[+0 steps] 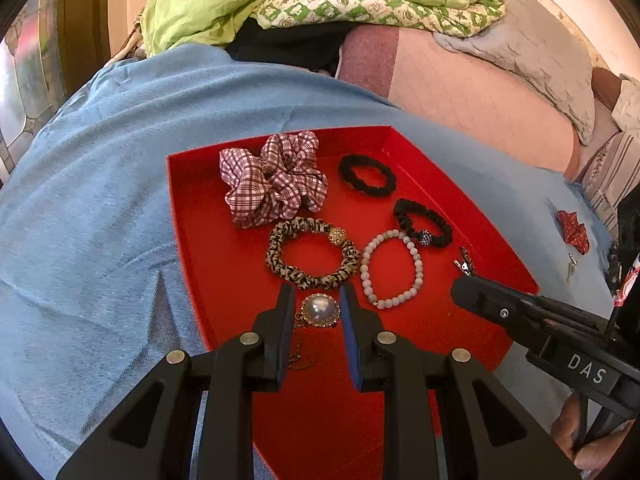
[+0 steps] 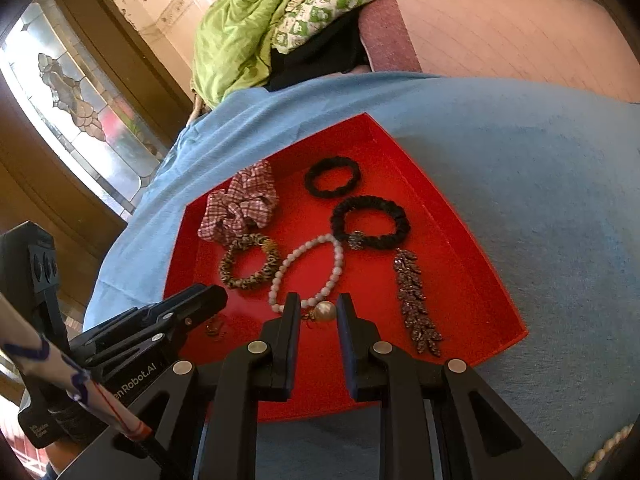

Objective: Organize jewelry
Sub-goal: 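Carry the pendant and earring into the red tray and open both grippers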

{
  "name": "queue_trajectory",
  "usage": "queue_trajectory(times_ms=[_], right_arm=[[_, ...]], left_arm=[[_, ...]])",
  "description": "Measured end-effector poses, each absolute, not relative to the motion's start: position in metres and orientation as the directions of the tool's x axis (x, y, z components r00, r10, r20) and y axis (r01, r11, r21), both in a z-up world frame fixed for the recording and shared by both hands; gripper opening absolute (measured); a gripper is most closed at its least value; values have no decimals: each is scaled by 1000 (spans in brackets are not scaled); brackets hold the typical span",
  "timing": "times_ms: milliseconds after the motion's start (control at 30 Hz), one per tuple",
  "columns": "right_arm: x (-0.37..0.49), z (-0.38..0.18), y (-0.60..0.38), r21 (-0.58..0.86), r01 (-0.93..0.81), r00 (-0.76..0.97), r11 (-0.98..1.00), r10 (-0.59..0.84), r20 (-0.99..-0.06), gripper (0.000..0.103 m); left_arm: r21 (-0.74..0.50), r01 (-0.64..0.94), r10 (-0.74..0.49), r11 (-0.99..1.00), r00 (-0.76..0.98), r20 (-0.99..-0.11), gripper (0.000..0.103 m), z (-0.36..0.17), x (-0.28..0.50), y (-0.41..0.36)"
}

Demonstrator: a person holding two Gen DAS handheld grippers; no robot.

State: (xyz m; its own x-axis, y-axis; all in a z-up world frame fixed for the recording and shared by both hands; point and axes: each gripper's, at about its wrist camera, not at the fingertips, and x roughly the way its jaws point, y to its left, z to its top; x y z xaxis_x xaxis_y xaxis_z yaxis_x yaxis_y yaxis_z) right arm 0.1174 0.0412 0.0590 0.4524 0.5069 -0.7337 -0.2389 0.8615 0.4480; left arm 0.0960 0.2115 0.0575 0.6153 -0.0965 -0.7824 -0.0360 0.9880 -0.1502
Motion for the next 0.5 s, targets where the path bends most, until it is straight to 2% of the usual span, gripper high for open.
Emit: queue_trajectory(times_ms=[500], right_arm=[[118,54,36,455,-215,445,864,501,-742,21]], left_arm=[[-130,-31,-85,991,607,-790,22,56,97,210]])
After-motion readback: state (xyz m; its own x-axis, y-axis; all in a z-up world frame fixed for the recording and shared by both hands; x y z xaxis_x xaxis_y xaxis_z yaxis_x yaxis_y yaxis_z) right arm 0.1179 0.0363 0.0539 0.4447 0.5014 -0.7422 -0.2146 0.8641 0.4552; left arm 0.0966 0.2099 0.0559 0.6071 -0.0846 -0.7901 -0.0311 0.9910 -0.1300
